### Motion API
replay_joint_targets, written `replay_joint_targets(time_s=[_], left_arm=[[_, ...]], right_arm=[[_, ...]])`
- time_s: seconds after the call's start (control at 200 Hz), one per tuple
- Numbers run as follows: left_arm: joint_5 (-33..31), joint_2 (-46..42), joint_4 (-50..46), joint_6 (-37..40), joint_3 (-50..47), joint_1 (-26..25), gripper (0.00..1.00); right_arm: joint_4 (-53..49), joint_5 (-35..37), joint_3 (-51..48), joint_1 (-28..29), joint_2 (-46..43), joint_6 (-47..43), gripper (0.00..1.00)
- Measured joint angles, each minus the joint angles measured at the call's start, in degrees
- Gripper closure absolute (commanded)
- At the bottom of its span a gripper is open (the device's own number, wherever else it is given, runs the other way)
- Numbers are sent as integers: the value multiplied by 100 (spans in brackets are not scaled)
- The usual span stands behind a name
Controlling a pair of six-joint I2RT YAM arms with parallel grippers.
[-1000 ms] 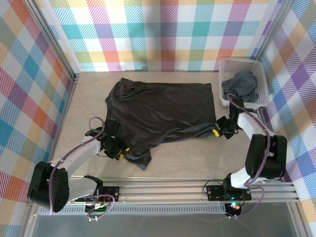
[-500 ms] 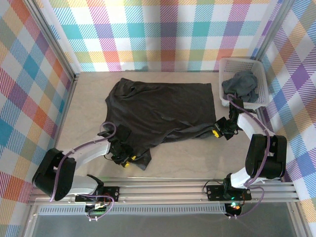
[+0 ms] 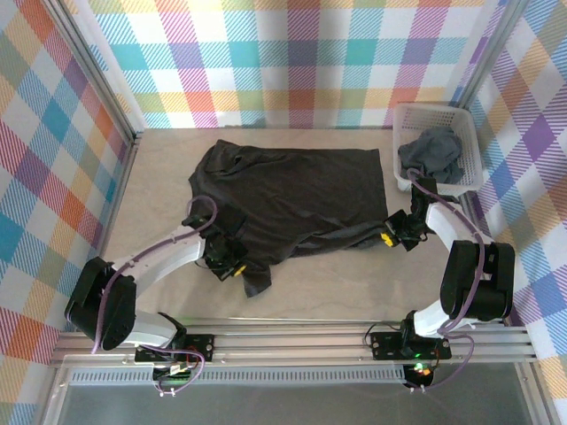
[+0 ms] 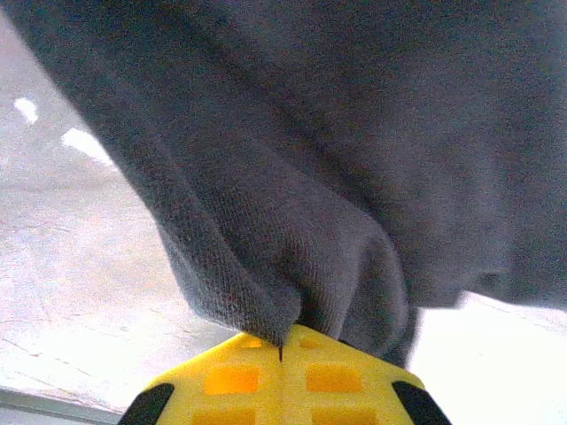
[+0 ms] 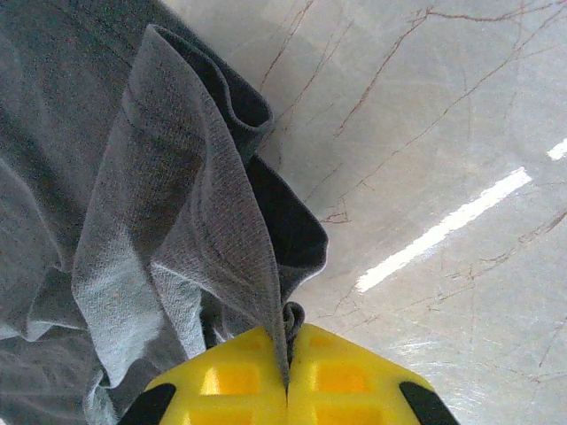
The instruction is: Fold and stack the t-shirts
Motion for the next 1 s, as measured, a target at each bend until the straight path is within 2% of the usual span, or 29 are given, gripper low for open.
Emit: replay_joint_targets(time_s=[0.14, 0.38, 0.495, 0.61, 0.655, 0.7, 0.735, 0.79, 0.88, 0.9, 1.0], left_arm=[[-107, 562, -435, 317, 960, -9, 100], [-267, 2402, -800, 1143, 2863, -48, 100], [-251, 2905, -835, 1375, 3272, -83, 100], [-146, 3058, -820, 1458, 3254, -98, 100], [-109, 3038, -813, 1456, 3193, -98, 87], [-96, 2988, -791, 1456, 3097, -98, 64], [-107, 2907, -789, 1432, 3012, -98, 55], [-197, 2649, -809, 1357, 2841, -92, 48], [-382, 1875, -809, 1231, 2557, 4, 46], [-407, 1663, -785, 1189, 2474, 46, 42], [-393, 450, -603, 1010, 1816, 614, 40]], right_arm=[[-28, 2, 22, 0, 0, -2, 100], [-142, 2, 85, 0, 0, -4, 100], [-155, 2, 85, 0, 2, -4, 100], [-173, 2, 96, 0, 2, -7, 100], [-175, 2, 101, 0, 2, -7, 100], [-173, 2, 103, 0, 2, -7, 100], [-173, 2, 105, 0, 2, -7, 100], [-173, 2, 105, 0, 2, -7, 100], [-170, 2, 105, 0, 2, -24, 100], [-170, 2, 105, 0, 2, -31, 100], [-166, 0, 105, 0, 2, -76, 100]])
